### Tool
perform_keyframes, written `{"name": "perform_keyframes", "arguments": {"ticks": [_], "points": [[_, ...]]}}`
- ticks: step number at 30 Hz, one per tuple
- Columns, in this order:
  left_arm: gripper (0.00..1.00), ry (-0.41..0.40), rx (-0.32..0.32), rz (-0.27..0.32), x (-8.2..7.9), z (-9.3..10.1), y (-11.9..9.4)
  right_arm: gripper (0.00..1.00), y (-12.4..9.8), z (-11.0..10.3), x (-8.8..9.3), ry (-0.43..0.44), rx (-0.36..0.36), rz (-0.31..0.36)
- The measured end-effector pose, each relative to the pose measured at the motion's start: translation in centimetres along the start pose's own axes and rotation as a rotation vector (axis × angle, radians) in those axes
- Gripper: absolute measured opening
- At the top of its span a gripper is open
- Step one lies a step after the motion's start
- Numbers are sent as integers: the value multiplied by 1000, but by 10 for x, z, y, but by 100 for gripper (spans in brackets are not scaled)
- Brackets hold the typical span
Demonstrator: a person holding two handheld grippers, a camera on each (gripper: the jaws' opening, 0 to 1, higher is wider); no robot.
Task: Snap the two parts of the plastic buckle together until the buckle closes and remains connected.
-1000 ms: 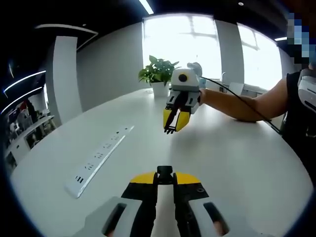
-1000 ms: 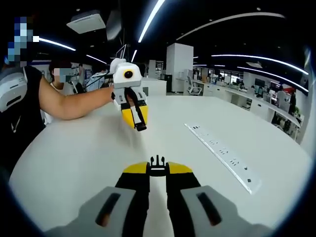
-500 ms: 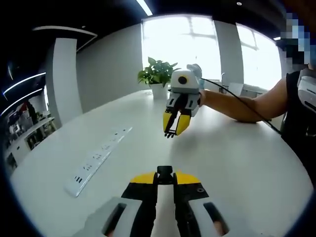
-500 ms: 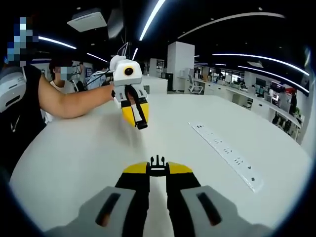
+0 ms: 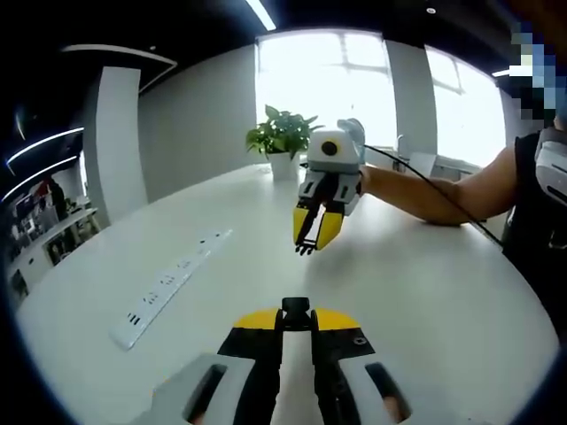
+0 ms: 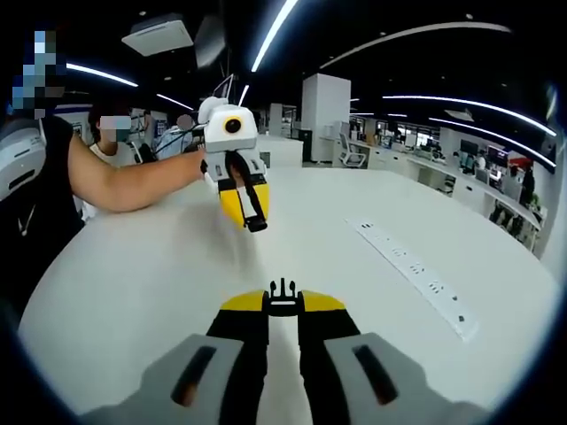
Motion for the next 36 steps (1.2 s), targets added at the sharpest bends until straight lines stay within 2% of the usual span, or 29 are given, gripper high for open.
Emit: {"name": "perform_keyframes", "arguments": {"ticks": [16,36], "points": [[10,9,10,-9,0,5,3,11,3,-7,1,3,-1,-9],[10,1,10,-9,3,16,-6,11,6,-17,-1,-1,-4,-11]]}}
Point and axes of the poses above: the point that each gripper's makers call its tool centre point, and the gripper's own axes: y roughly forward along the fingers, z roughly to its right, x roughly out of its underside, the point moved 8 cm from there along -y, roughly backward along the fingers, and after that the axes turned 12 degrees about -x, right-handed, at the moved point
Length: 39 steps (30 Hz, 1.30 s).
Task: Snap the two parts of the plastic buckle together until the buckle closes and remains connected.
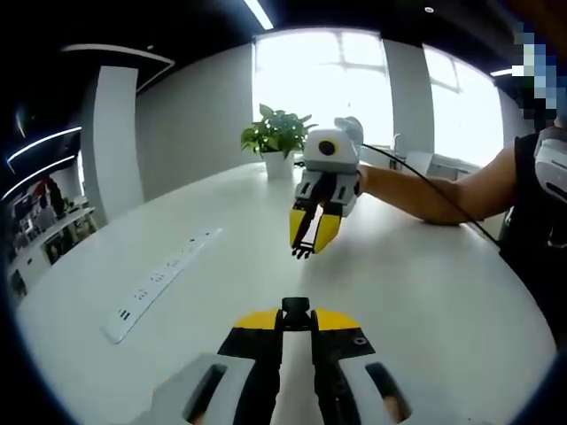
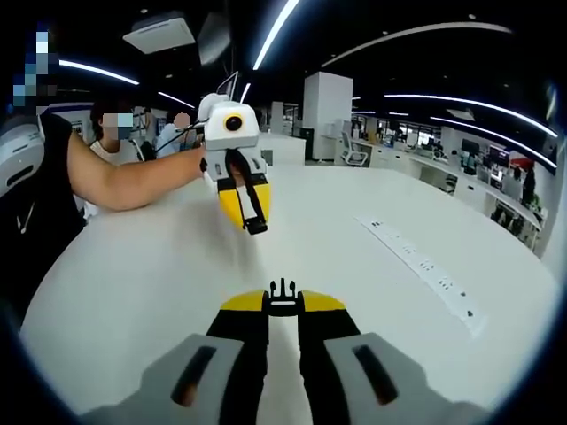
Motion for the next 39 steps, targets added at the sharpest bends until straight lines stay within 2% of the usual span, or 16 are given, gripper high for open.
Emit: {"name": "perform_keyframes", "arguments": {"ticks": [25,39], "points": [[10,4,7,-10,2,7,-2,11,4,-9,2,6,-3,-8],[10,5,-4,-12,6,17,-8,11,5,-25,3,12,2,9]]}}
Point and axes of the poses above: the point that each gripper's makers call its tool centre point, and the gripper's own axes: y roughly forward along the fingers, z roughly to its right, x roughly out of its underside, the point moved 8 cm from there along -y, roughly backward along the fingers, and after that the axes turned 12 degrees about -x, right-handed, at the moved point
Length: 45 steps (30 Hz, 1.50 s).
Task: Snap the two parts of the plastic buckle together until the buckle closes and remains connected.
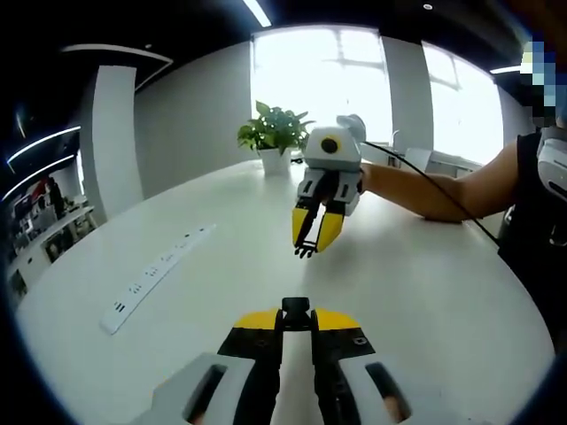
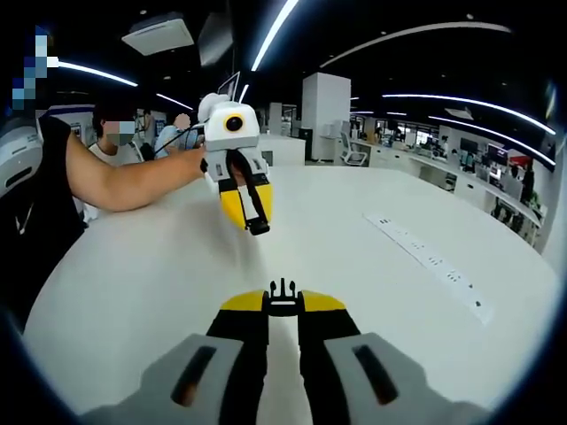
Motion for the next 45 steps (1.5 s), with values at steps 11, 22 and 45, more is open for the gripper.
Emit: {"name": "perform_keyframes", "arguments": {"ticks": [11,22,45], "points": [[10,6,-4,1,0,7,-1,11,1,-9,1,0,9,2],[10,1,-12,2,3,10,-3,11,0,-12,0,-2,17,5],[10,3,-37,27,8,27,-17,11,3,-27,2,-3,23,15]]}}
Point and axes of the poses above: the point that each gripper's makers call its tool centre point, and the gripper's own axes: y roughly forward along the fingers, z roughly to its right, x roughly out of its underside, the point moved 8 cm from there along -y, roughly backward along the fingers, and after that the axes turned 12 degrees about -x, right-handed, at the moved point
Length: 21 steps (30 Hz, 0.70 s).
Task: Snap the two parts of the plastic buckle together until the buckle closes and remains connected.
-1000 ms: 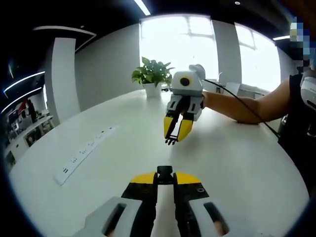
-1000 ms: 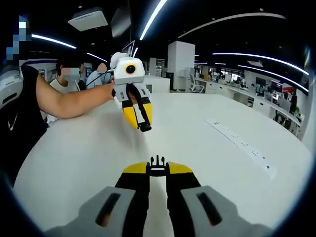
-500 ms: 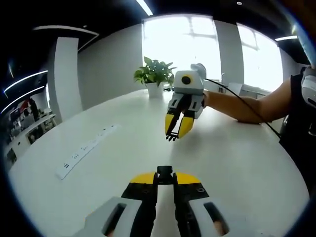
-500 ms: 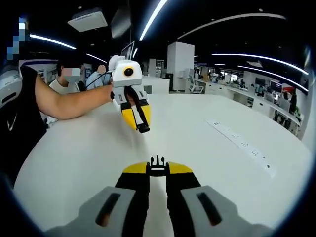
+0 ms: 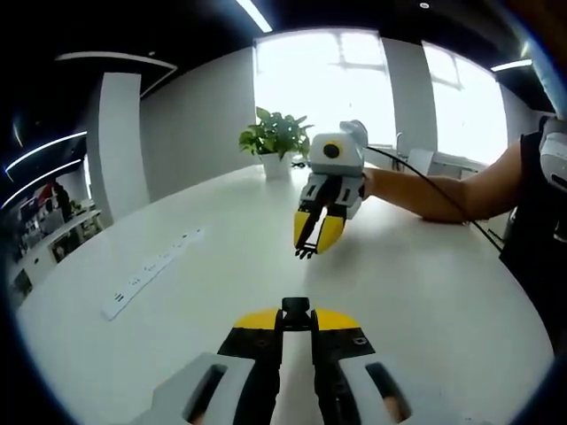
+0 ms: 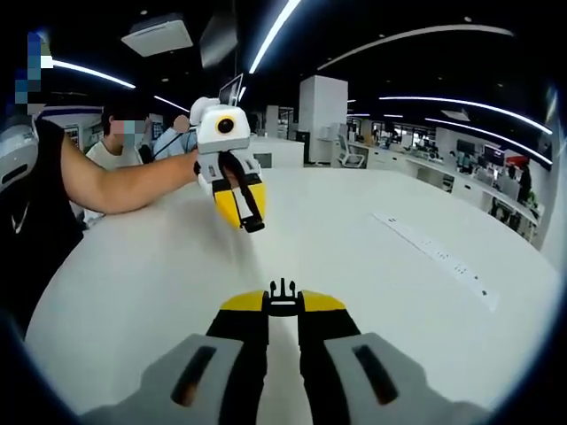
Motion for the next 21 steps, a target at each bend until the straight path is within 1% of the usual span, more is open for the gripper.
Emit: {"name": "perform_keyframes", "arguments": {"ticks": [5,8,12,17,21], "points": [[10,6,0,-17,3,0,2,11,-1,-2,0,-4,3,1],[10,9,4,-16,2,2,2,11,1,-3,2,-2,6,-14],[10,18,2,-18,2,7,-1,11,3,-6,-1,-9,1,-8],[10,14,-4,-4,0,6,-4,11,6,-10,0,-9,2,-18],[10,29,10,-11,-1,13,-1,11,6,-16,1,-9,3,-21]]}}
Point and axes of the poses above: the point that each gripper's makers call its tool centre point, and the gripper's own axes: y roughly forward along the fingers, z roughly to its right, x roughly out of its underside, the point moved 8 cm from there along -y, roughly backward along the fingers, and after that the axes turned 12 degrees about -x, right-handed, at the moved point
